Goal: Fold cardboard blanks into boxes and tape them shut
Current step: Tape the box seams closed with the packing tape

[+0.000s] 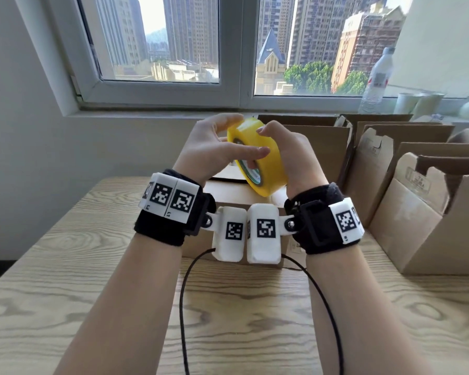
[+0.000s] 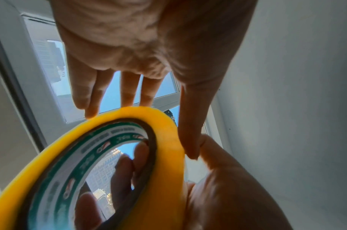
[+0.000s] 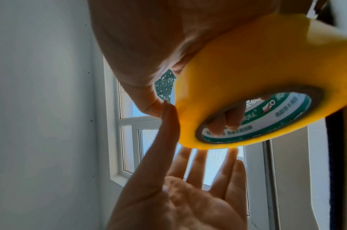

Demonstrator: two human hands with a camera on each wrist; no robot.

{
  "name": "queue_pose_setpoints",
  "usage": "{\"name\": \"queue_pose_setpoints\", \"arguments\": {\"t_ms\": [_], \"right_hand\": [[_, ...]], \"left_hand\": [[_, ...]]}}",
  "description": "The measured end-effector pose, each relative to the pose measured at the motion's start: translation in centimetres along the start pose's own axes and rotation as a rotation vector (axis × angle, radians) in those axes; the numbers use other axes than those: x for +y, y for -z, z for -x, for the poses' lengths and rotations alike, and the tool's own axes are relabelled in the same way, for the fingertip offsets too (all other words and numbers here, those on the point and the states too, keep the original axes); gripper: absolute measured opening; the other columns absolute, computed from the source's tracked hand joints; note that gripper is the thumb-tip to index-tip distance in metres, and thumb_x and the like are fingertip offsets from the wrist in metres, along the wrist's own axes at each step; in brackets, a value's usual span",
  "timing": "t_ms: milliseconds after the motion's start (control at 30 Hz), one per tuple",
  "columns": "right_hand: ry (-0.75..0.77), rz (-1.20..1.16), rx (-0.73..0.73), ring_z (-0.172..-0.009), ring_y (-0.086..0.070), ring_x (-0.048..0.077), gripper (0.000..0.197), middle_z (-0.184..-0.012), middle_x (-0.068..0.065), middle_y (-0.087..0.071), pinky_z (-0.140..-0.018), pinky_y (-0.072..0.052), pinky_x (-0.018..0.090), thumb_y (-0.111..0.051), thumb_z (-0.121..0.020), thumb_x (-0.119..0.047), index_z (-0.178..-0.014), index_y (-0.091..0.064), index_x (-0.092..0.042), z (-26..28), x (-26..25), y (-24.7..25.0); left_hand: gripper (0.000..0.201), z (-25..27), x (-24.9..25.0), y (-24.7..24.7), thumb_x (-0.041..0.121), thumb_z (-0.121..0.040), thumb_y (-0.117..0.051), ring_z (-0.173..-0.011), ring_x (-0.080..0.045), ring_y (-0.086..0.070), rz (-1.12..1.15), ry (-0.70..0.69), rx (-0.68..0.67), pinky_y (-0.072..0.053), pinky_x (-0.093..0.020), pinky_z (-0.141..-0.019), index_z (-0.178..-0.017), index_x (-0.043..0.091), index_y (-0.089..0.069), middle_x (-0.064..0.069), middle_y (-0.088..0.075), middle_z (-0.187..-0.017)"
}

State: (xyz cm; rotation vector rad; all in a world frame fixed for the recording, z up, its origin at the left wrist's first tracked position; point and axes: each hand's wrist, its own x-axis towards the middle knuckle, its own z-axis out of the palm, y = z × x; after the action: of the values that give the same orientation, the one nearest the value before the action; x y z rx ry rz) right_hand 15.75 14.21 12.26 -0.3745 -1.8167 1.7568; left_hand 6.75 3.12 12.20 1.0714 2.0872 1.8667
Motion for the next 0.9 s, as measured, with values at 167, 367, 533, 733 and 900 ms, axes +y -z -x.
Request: {"name": "queue_pose_setpoints", "arguments": {"t_ms": [167,367,533,733,900], "right_hand": [[-0.039,-0.127,-0.048,-0.054,-0.056,0.025,0.018,-0.068,0.019,-0.059,-0.058,-0.046,0.028,-0.057,-0.084,-0.020,-0.078,-0.064,-0.004,0.3,0.4,-0.2],[-0.067,-0.188,-0.059,-0.059,-0.057,0.027,0.031,-0.070,0.017,-0.060,-0.069,-0.046,0.036,-0.057,-0.080,-0.021,-0.051,-0.069,-0.021,0.6,1.0,0.2],[0.011,-0.118,-0.035,-0.056,-0.057,0.024,0.027,-0.060,0.012,-0.061,-0.051,-0.047,0.021,-0.053,-0.090,-0.015,-0.067,-0.065,-0.010,0.9,0.5,0.4],[0.011,-0.051,-0.030,-0.057,-0.054,0.025,0.025,-0.062,0.015,-0.059,-0.050,-0.045,0.021,-0.054,-0.090,-0.020,-0.071,-0.063,-0.006,0.7,0.3,0.4],[-0.011,-0.074,-0.016,-0.060,-0.057,0.027,0.025,-0.069,0.017,-0.061,-0.052,-0.047,0.024,-0.054,-0.089,-0.022,-0.071,-0.065,-0.008,0.5,0.4,0.5]], "left_hand": [[0.093,0.1,0.6,0.3,0.041,-0.037,-0.095,-0.100,-0.013,-0.070,-0.053,-0.034,-0.019,-0.057,-0.040,-0.089,-0.121,0.015,-0.065,0.000,-0.073,-0.109],[0.048,0.5,0.3,0.6,0.027,-0.070,-0.084,-0.102,-0.017,-0.068,-0.102,0.040,-0.169,-0.051,-0.017,-0.088,-0.112,0.009,-0.069,-0.010,-0.072,-0.109],[0.055,0.9,-0.1,0.1,0.032,-0.062,-0.089,-0.100,-0.008,-0.069,-0.027,0.014,-0.107,-0.049,-0.022,-0.091,-0.112,0.022,-0.069,0.004,-0.074,-0.105],[0.057,0.9,0.0,-0.2,0.032,-0.063,-0.090,-0.099,-0.007,-0.070,-0.042,-0.030,-0.098,-0.051,-0.025,-0.094,-0.114,0.020,-0.069,0.004,-0.075,-0.104],[0.095,0.6,-0.7,-0.6,0.058,-0.045,-0.088,-0.109,-0.009,-0.065,-0.091,-0.023,-0.035,-0.052,-0.035,-0.099,-0.130,0.024,-0.061,0.007,-0.069,-0.119]]}}
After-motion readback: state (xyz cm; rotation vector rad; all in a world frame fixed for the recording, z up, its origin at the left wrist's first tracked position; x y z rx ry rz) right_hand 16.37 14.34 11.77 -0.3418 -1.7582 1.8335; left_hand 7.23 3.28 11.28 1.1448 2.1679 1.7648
